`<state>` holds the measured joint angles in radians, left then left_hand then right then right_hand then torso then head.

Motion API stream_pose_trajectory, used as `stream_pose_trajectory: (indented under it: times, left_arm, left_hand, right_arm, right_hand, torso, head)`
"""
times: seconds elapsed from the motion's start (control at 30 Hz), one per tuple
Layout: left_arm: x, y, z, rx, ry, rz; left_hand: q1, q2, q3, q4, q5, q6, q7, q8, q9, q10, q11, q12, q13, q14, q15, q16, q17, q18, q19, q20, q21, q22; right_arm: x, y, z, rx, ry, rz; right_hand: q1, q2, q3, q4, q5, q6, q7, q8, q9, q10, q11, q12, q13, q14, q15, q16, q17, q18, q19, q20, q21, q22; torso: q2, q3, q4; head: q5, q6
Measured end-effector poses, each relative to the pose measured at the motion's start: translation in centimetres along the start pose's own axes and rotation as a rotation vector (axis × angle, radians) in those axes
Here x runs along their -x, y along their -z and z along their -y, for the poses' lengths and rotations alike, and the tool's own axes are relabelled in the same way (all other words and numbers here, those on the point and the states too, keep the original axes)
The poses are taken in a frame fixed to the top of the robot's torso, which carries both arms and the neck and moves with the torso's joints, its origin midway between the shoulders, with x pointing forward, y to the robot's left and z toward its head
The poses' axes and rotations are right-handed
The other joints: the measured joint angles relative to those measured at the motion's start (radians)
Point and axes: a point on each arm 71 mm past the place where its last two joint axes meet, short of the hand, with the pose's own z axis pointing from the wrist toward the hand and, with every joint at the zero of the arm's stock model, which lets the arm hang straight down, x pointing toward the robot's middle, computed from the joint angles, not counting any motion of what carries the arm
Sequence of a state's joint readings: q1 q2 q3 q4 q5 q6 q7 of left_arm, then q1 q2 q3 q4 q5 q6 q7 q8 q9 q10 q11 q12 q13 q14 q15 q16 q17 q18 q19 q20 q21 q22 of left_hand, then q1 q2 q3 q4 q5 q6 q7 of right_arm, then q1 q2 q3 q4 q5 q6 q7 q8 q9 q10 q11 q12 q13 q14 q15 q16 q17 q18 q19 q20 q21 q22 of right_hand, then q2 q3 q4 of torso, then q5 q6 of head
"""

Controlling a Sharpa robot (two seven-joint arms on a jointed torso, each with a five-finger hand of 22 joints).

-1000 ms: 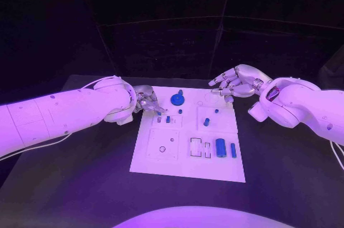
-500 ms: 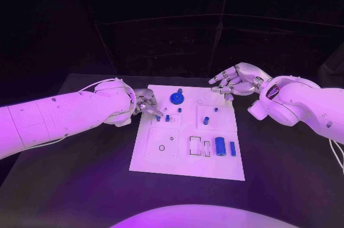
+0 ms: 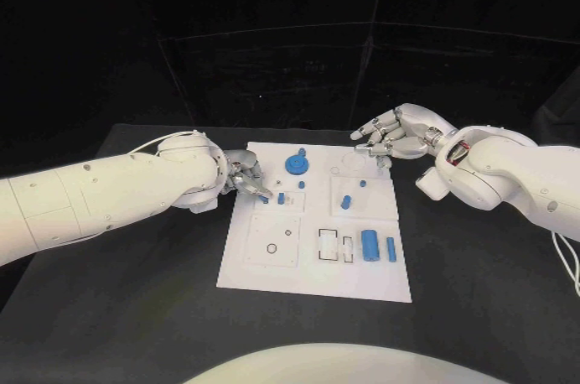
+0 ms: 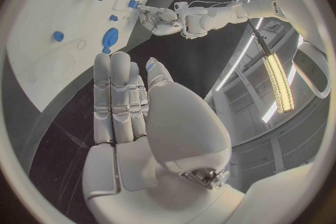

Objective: Assemble the parts on the task board

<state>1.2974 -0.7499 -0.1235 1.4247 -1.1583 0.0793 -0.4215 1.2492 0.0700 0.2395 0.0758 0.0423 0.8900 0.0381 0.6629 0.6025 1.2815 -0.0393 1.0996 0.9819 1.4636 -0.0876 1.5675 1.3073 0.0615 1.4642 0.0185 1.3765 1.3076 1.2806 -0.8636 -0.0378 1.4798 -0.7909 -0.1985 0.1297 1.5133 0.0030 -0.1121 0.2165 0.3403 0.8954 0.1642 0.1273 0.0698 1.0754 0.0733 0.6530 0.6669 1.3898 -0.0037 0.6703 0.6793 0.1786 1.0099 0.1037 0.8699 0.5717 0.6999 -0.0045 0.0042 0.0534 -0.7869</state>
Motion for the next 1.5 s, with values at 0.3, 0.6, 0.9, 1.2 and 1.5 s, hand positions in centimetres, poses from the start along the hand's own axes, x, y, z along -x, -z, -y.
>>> stream_pose_trajectory:
  times: [0.3, 0.6, 0.9, 1.2, 1.5]
  left_arm:
    - [-0.21, 0.04, 0.02, -0.001, -0.007, -0.013]
    - [-0.21, 0.04, 0.08, -0.001, -0.009, -0.014]
    - [-0.26, -0.19, 0.4, -0.003, -0.011, -0.015]
    - [-0.52, -0.47, 0.62, 0.006, -0.003, -0.024]
    - [-0.58, -0.58, 0.48, 0.025, 0.004, -0.03]
  left_hand:
    - [0.0, 0.0, 0.004, 0.002, -0.001, 0.0, 0.0, -0.001, 0.002, 0.0, 0.0, 0.0, 0.0, 0.0, 0.0, 0.0, 0.0, 0.0, 0.0, 0.0, 0.0, 0.0]
    - [0.0, 0.0, 0.007, 0.004, -0.001, -0.002, 0.002, -0.001, 0.001, 0.0, 0.0, 0.0, 0.0, 0.0, 0.0, 0.0, 0.0, 0.0, 0.0, 0.0, 0.0, 0.0]
    - [-0.016, -0.01, 0.033, 0.003, 0.001, 0.002, 0.001, 0.008, 0.003, 0.004, 0.004, 0.0, 0.004, 0.0, 0.0, 0.0, 0.0, 0.0, 0.0, 0.0, 0.0, 0.0]
    - [-0.106, -0.079, 0.102, -0.046, 0.001, 0.017, -0.01, 0.016, 0.006, 0.012, -0.002, 0.003, 0.008, 0.004, -0.004, 0.0, 0.0, 0.0, 0.0, 0.0, 0.0, 0.0]
    - [-0.161, -0.107, 0.099, -0.024, 0.005, 0.029, -0.015, 0.016, 0.004, 0.018, -0.008, 0.004, 0.01, 0.004, -0.004, 0.0, 0.0, 0.0, 0.003, -0.003, 0.004, 0.0]
  right_arm:
    - [0.01, -0.01, 0.02, 0.0, -0.001, 0.0]
    - [-0.03, -0.09, 0.0, 0.0, -0.002, -0.001]
    - [-0.09, -0.15, -0.04, 0.001, -0.002, -0.002]
    - [-0.14, -0.17, -0.08, 0.002, -0.003, -0.003]
    - [-0.15, -0.16, -0.09, 0.003, -0.003, -0.003]
  right_hand:
    - [0.0, 0.0, 0.0, 0.0, 0.006, 0.0, 0.0, 0.0, 0.0, 0.0, 0.0, 0.0, -0.001, 0.0, 0.0, -0.006, -0.003, 0.0, 0.0, 0.0, 0.0, 0.0]
    - [0.0, 0.0, 0.0, 0.0, 0.006, 0.0, 0.0, 0.0, 0.0, 0.0, 0.0, 0.0, -0.001, 0.0, 0.0, -0.006, -0.003, 0.0, 0.0, 0.0, 0.0, 0.0]
    - [0.0, 0.0, 0.0, 0.0, 0.006, 0.0, 0.0, 0.0, 0.0, 0.0, 0.0, 0.0, -0.001, 0.0, 0.0, -0.006, -0.004, 0.0, 0.0, 0.0, -0.004, -0.001]
    - [0.0, 0.0, 0.0, 0.0, 0.006, 0.0, 0.0, 0.004, 0.0, 0.0, 0.0, 0.0, -0.002, 0.0, 0.0, -0.012, -0.007, 0.0, 0.0, 0.0, -0.004, -0.001]
    - [0.0, 0.0, 0.0, 0.0, 0.006, 0.0, 0.0, 0.003, 0.0, 0.0, 0.0, 0.0, -0.002, 0.0, 0.0, -0.012, -0.008, 0.0, 0.0, 0.0, -0.004, -0.001]
  torso:
    - [0.0, 0.0001, 0.0]
    - [0.0, 0.0004, -0.0005]
    - [0.001, 0.0012, -0.0011]
    - [0.001, 0.0016, -0.0011]
    - [0.001, 0.0015, -0.0011]
  head:
    - [0.002, 0.0]
    - [0.002, -0.001]
    - [-0.002, -0.005]
    - [-0.002, -0.007]
    - [-0.004, -0.009]
